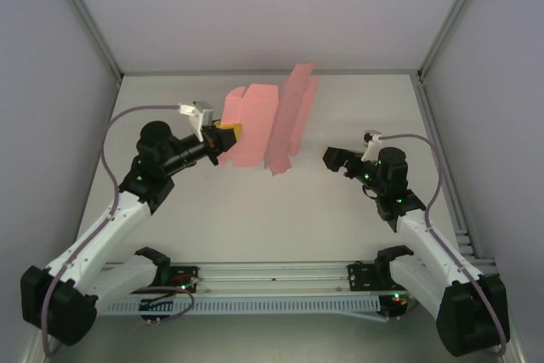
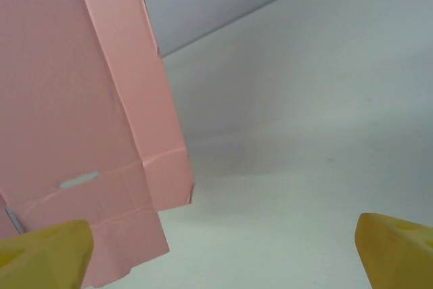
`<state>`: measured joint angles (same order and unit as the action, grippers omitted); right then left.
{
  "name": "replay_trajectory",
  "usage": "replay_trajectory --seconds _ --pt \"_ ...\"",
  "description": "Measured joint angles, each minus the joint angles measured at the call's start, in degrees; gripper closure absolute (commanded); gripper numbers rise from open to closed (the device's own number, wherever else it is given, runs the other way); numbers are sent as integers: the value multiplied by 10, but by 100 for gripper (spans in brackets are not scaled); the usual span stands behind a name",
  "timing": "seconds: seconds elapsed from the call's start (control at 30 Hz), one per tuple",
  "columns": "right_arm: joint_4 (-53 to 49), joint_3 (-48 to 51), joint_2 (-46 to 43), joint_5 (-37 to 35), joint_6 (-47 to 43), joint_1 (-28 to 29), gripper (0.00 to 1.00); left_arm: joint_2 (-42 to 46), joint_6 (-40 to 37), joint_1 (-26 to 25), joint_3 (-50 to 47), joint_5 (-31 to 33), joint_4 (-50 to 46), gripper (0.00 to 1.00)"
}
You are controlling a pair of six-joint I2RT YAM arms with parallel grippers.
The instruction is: Assemble paper box
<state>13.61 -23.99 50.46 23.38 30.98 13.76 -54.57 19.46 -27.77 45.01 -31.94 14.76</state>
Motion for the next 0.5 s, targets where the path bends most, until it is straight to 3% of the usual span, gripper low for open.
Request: replay_trajectory --seconds 0.23,0.33,0.5 --pt "122 -9 39 101 26 0 15 43 39 0 0 -29 26 100" --pt "162 -13 53 125 37 0 29 53 58 0 0 -37 41 100" --pt "236 -19 91 165 62 0 30 64 78 0 -1 -45 60 100"
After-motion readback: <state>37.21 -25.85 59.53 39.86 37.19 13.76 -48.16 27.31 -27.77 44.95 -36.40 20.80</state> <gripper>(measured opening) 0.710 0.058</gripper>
